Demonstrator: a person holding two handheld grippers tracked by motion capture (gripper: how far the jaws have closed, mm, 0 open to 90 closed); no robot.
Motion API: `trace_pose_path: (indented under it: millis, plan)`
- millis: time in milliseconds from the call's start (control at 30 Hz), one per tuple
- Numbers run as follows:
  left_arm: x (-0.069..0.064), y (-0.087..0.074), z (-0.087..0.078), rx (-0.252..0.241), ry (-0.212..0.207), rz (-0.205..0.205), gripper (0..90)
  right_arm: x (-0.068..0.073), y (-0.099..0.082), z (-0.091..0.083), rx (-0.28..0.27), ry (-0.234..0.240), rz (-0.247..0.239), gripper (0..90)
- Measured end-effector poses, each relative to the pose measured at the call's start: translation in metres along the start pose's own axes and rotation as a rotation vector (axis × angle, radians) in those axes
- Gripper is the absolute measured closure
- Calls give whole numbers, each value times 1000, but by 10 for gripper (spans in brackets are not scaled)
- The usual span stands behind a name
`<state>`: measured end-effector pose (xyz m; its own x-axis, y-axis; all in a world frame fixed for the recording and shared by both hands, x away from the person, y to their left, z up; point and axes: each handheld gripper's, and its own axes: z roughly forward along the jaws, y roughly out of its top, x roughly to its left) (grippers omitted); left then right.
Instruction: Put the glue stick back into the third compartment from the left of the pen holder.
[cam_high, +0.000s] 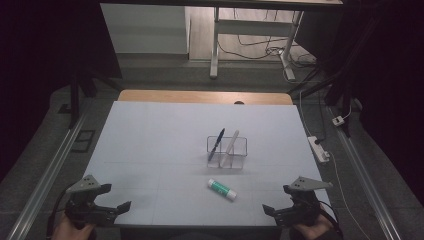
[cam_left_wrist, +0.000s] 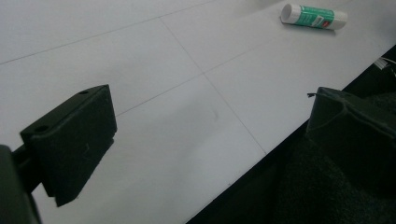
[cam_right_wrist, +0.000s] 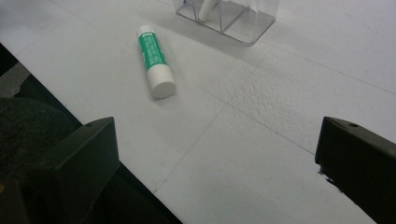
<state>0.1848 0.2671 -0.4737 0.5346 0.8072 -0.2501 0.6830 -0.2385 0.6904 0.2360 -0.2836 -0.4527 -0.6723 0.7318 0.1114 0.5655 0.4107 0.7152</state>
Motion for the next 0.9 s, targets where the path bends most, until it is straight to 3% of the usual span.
trace_pose_path:
  millis: [467, 633, 900]
  plan:
    - [-2, 2, 3, 31, 9, 15, 28, 11, 12, 13, 38, 11, -44, 0]
    - [-2, 2, 4, 32, 7, 16, 28, 13, 16, 23, 59, 19, -47, 0]
    - [-2, 2, 4, 39, 9, 21, 27, 18, 22, 43, 116, 30, -94, 0]
